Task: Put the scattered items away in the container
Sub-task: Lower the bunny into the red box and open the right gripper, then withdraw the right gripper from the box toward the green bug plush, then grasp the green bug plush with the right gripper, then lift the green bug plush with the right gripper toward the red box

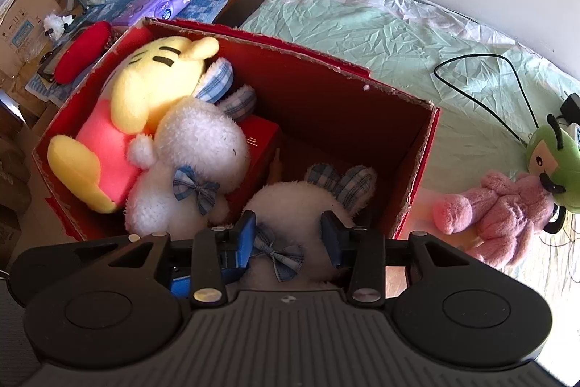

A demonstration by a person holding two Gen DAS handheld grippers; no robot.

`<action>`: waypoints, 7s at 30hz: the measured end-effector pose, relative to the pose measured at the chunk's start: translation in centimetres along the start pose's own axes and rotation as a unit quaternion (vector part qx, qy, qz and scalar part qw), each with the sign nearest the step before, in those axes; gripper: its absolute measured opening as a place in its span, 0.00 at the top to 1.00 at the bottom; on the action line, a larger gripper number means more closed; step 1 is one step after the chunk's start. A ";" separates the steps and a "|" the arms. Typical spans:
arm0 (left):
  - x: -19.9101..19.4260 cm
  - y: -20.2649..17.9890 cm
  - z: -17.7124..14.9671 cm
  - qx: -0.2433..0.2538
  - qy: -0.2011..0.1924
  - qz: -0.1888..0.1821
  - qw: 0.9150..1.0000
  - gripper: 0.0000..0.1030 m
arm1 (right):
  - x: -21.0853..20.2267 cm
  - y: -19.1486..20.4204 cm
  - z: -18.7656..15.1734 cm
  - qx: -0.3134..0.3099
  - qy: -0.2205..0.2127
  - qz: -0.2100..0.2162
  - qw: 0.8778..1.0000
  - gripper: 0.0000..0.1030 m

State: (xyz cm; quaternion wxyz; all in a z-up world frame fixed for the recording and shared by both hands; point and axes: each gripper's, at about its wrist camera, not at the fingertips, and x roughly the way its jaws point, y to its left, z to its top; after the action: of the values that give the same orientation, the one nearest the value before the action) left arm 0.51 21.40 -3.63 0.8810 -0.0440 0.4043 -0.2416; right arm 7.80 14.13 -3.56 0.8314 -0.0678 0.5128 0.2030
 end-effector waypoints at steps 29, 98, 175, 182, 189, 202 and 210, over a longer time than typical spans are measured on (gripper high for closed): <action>-1.5 -0.3 0.6 -0.007 0.001 0.132 0.991 0.27 | -6.5 -3.7 -4.4 0.156 -0.180 0.042 0.970 0.39; 5.0 -14.6 5.4 0.016 0.001 0.254 0.967 0.03 | -11.8 -17.9 -15.1 0.229 -0.203 0.027 0.952 0.39; 12.5 -20.5 0.5 0.189 0.027 -0.010 0.982 0.06 | -5.8 -30.5 -20.2 0.344 -0.031 0.161 0.925 0.51; 14.3 -21.5 -1.1 0.187 0.056 -0.033 0.980 0.05 | -7.1 -29.9 -20.4 0.336 -0.041 0.155 0.928 0.46; 16.5 -21.6 -0.7 0.123 0.078 -0.061 0.987 0.10 | -7.1 -31.3 -21.3 0.360 -0.047 0.141 0.921 0.40; 15.9 -19.4 4.2 0.070 0.039 -0.073 0.994 0.03 | -9.3 -35.3 -24.1 0.416 -0.079 0.091 0.901 0.41; 21.9 -19.1 6.9 0.050 0.067 -0.008 0.996 0.18 | -11.1 -33.9 -27.4 0.385 -0.055 0.098 0.916 0.45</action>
State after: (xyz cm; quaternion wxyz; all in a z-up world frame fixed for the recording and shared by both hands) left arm 10.29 -6.27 -8.95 0.8511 0.0130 0.4496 -0.2708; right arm -5.33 -28.43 -9.81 0.7960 0.3193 0.5088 0.0741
